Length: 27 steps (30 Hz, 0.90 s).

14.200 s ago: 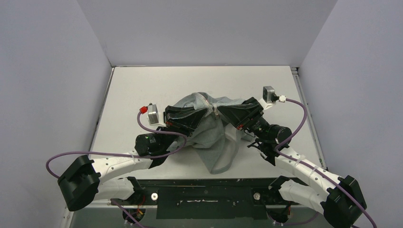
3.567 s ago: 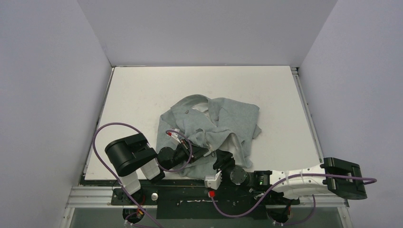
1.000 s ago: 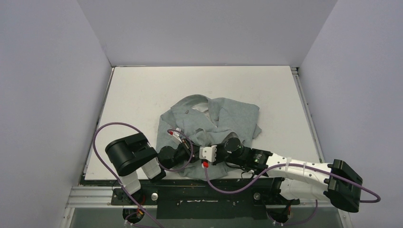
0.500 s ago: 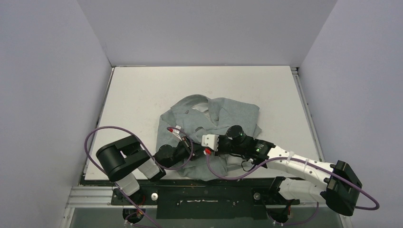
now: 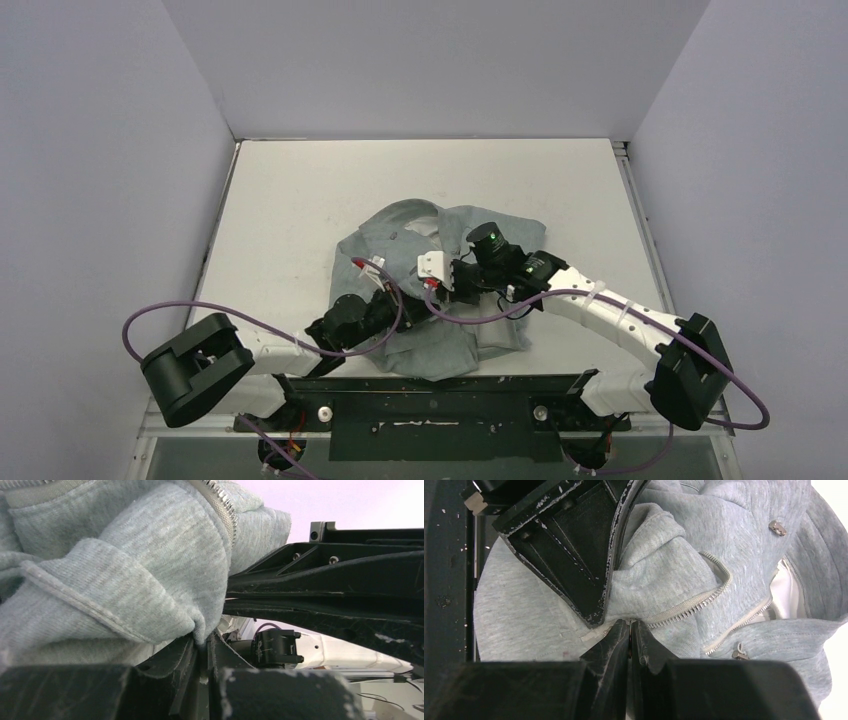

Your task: Zip up the jacket

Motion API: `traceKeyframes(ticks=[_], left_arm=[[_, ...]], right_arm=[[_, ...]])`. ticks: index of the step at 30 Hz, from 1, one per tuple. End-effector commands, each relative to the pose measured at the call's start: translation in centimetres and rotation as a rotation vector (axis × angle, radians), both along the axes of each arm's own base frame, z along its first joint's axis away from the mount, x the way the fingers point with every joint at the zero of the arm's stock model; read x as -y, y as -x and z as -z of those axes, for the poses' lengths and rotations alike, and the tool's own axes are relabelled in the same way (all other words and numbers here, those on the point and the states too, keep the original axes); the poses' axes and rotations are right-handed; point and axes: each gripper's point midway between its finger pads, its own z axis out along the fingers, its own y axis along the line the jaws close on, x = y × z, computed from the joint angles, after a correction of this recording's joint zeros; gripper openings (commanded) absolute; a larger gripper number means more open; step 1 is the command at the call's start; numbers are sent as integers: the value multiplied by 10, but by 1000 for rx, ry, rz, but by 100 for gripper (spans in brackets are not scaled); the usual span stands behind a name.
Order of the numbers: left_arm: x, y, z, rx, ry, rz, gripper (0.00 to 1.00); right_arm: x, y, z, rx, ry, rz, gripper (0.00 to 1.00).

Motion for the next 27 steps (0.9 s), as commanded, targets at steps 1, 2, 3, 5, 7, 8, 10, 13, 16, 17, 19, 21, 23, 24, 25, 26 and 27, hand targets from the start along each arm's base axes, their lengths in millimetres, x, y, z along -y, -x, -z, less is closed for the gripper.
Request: traceKeyframes(ticks=[1,2,3,5,7,8,10,13,16,17,19,21,23,24,25,26,27], left_arm=[[3,0,-5,54,-59,28,0],[2,0,-4,61,-68,28,0],[2,0,-3,67,-79,30,0],[2,0,-3,80,-97,33,0],[3,1,-4,96,-115,45,0],[3,1,-4,103,-126,51,0],[3,1,-4,113,-144,59,0],[4,3,-6,127,-153,74,0],[4,4,-7,130,-156,84,0],[4,5,-7,130,-157,88,0],[4,6,-6,127,-162,94,0],[4,8,-6,124,-164,102,0],[3,10,-4,119,-173,112,0],[3,11,-3,120,-178,117,0],[3,11,-3,123,-183,123,0],[3,12,-2,125,-190,129,0],[3,13,-1,125,-199,135,0]], right_arm=[[-11,-14,-27,62,-45,-37,0],[-12,-16,-30,69,-54,-35,0],[-14,-18,-31,77,-64,-30,0],[-17,-23,-36,100,-88,-20,0],[-20,-29,-43,124,-115,3,0],[-22,-32,-47,139,-131,12,0],[-25,-38,-53,168,-158,29,0],[-25,-46,-61,212,-183,55,0],[-24,-54,-64,246,-196,83,0],[-24,-56,-65,259,-198,92,0],[-22,-63,-68,286,-207,121,0],[-21,-69,-73,316,-229,152,0],[-19,-74,-78,331,-249,181,0],[-20,-79,-84,353,-270,197,0],[-21,-81,-88,365,-284,206,0],[-21,-84,-92,378,-296,217,0],[-21,-87,-95,389,-308,227,0]])
